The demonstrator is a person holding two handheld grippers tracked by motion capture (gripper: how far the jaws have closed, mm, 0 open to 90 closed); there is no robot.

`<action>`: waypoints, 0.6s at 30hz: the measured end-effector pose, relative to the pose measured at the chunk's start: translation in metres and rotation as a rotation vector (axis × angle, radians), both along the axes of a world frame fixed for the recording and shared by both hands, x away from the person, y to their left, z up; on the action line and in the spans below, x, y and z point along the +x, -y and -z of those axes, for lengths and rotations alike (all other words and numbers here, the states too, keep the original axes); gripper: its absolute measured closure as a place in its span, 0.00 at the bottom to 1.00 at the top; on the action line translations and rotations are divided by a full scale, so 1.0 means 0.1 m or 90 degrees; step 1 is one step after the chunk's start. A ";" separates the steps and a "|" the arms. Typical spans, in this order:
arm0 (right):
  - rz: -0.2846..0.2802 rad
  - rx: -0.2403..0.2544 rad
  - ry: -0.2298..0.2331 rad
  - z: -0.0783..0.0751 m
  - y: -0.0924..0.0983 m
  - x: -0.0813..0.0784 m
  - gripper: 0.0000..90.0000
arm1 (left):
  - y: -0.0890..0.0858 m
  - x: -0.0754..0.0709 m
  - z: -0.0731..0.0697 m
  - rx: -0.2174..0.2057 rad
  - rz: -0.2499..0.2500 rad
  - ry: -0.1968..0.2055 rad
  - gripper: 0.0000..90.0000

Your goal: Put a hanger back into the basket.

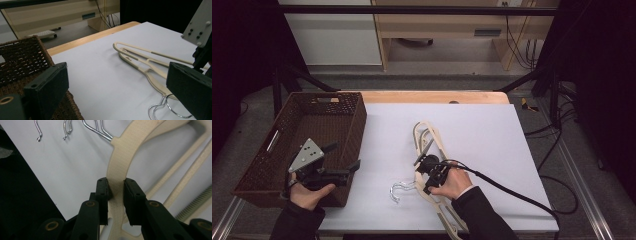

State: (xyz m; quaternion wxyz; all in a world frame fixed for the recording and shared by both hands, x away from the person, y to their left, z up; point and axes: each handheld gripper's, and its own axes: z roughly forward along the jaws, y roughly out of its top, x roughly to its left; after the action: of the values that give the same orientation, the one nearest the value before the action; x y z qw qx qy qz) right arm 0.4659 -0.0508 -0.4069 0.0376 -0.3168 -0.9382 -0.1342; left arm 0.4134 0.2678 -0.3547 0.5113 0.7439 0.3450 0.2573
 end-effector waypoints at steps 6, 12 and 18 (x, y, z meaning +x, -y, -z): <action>0.001 0.015 0.011 -0.20 0.12 0.00 0.83 | 0.01 -0.01 -0.01 0.001 0.004 0.003 0.04; -0.023 0.035 0.026 -0.43 0.26 -0.03 0.83 | 0.03 -0.01 -0.02 0.008 0.013 0.005 0.04; -0.067 0.048 0.029 -0.69 0.34 -0.10 0.83 | 0.07 -0.03 -0.07 0.035 0.035 0.020 0.05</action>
State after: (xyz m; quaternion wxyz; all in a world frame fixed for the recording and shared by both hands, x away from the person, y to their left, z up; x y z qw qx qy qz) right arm 0.4561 -0.0852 -0.3383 0.0351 -0.2620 -0.9485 -0.1746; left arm 0.4099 0.2609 -0.3478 0.5028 0.7628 0.3092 0.2642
